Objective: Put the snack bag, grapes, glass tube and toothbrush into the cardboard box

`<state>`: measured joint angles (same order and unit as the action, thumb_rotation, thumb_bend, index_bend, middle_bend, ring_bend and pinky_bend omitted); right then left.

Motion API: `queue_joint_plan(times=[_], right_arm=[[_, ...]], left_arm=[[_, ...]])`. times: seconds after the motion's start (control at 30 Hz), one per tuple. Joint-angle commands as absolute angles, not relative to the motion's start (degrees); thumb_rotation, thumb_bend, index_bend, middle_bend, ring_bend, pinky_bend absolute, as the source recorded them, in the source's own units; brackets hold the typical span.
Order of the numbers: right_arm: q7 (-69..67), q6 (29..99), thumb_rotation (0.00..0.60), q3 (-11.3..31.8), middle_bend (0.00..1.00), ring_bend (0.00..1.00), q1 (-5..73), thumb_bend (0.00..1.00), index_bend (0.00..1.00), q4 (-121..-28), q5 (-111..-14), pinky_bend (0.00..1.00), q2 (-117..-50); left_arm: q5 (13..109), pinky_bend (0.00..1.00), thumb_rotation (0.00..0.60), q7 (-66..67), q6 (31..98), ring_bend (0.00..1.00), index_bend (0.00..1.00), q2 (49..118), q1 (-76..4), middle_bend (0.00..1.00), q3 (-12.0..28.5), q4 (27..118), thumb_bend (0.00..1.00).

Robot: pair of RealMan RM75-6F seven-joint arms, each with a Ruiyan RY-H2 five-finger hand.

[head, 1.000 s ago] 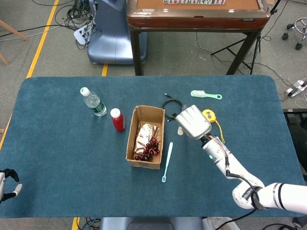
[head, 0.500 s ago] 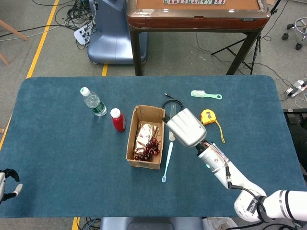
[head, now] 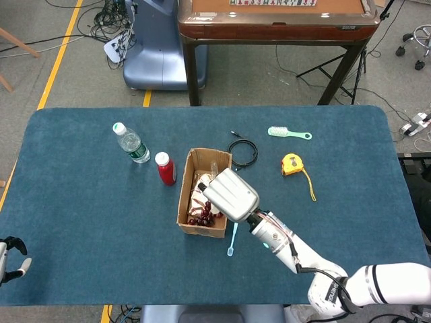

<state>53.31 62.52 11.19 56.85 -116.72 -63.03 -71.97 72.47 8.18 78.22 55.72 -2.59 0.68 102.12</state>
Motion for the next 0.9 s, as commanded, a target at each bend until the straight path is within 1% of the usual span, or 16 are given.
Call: queue_joint_plan(times=[0.03,0.07,0.1,0.2,0.27,0.47,0.73,0.9], right_arm=[[54.7,62.8,0.6,11.0,1.0,1.0,57.7,0.11,0.6,-115.4,-62.0,1.0,-74.0],[54.8,62.8,0.6,11.0,1.0,1.0,57.8,0.06,0.56,-115.1,-61.9,1.0,-74.3],[54.8,62.9,0.6,11.1,1.0,1.0,58.0,0.01,0.5,-114.8,-61.8,1.0,-74.7],[54.1,63.0,0.6,11.1,1.0,1.0,58.0,0.0,0.4,-114.4,-62.1,1.0,-75.0],[53.6,63.2,0.6,11.1,1.0,1.0,57.9,0.0,0.37,-114.2,-62.5,1.0,-74.9],[50.3,64.5,0.6,9.7,1.0,1.0,55.9,0.0,0.35,-114.6,-67.3,1.0,-73.4],[44.3,65.7,0.6,4.7,1.0,1.0,51.2,0.0,0.35,-116.7,-78.6,1.0,-68.6],[42.1,65.7,0.6,1.9,1.0,1.0,48.9,0.0,0.35,-117.3,-84.7,1.0,-66.8]], left_arm=[[72.6,0.65,0.6,8.1,78.3,0.37,0.56,55.6,-2.5,0.46,0.7,102.3,0.28],[72.6,0.65,0.6,8.0,78.3,0.37,0.56,55.6,-2.5,0.46,0.7,102.2,0.28],[72.7,0.65,0.6,8.0,78.4,0.37,0.56,55.6,-2.5,0.46,0.6,102.2,0.28],[72.8,0.65,0.6,7.9,78.4,0.37,0.56,55.6,-2.5,0.46,0.6,102.2,0.28],[72.8,0.65,0.6,7.9,78.3,0.37,0.56,55.6,-2.5,0.46,0.6,102.1,0.28],[72.8,0.65,0.6,8.1,78.4,0.37,0.56,55.6,-2.5,0.46,0.6,102.2,0.28],[72.6,0.65,0.6,8.7,78.5,0.37,0.56,55.9,-2.5,0.46,0.7,102.2,0.28],[72.4,0.65,0.6,9.0,78.4,0.37,0.56,56.0,-2.6,0.46,0.7,102.1,0.28]])
